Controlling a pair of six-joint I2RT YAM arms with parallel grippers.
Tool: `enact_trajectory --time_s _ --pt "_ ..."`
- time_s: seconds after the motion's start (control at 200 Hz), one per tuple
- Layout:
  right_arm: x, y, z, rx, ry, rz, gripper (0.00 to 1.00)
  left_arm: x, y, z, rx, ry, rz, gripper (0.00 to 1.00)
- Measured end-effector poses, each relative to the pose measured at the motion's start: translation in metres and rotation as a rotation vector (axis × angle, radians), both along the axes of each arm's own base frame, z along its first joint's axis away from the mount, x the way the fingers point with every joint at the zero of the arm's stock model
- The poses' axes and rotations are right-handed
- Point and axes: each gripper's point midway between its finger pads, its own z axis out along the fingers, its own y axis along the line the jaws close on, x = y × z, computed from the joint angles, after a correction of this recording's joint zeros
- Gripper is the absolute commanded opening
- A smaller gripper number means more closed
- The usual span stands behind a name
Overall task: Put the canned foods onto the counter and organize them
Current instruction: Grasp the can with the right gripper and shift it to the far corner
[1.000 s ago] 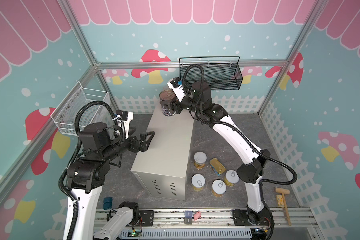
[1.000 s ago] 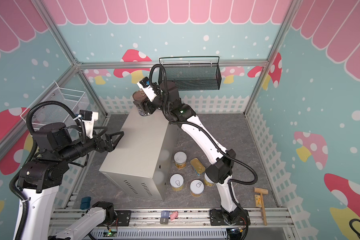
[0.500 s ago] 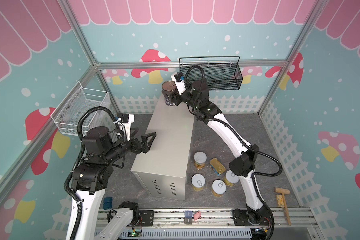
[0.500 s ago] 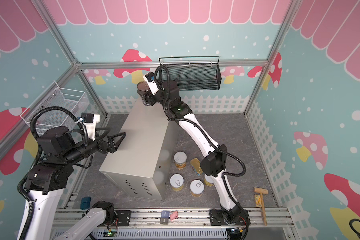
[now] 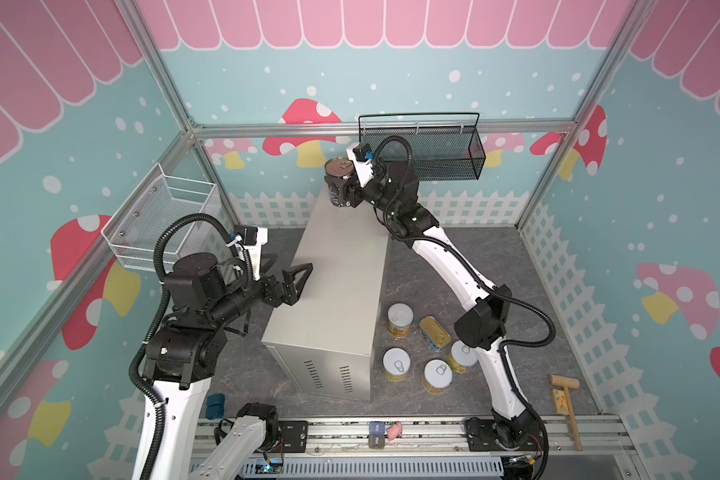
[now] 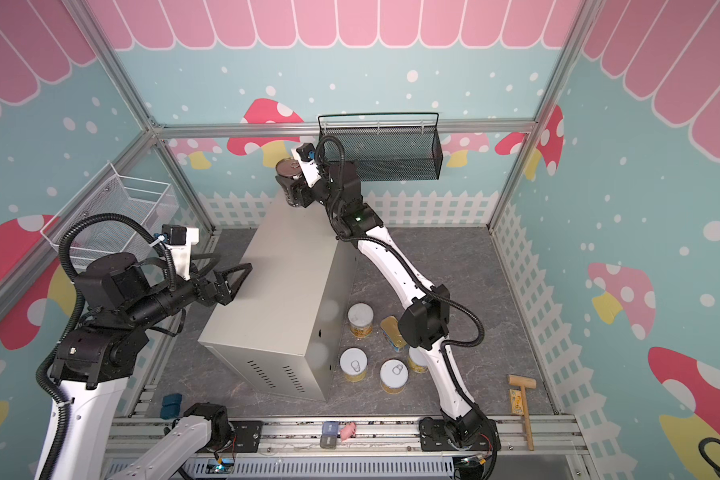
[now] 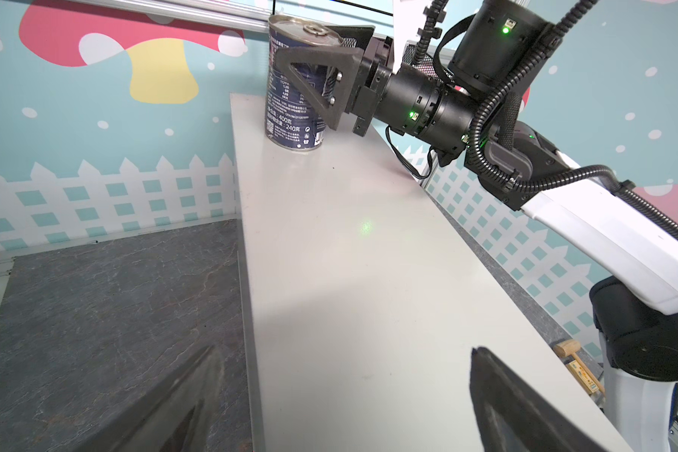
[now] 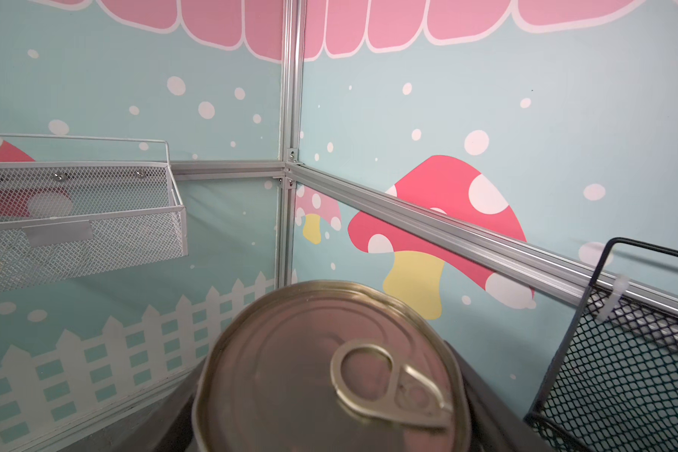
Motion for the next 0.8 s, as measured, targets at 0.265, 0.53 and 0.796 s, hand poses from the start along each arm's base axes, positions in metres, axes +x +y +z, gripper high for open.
enact_trajectory --time_s 0.265,0.53,0.796 --pt "0.001 0.0021 -0.0009 0.019 -0.001 0.029 0.83 0.0005 -0.0003 -0.0025 0.0 0.001 -0.001 0.99" --pt "-0.0021 0.0054 -0.0035 0.013 0.003 0.058 0.96 0.0011 -0.0004 -0.004 -0.002 0.004 -0.002 1.0" --pt "-0.0046 0.0041 -0.0034 -0.002 0.01 0.059 0.99 0.0008 -0.0015 -0.003 -0.011 0.005 -0.006 0.99"
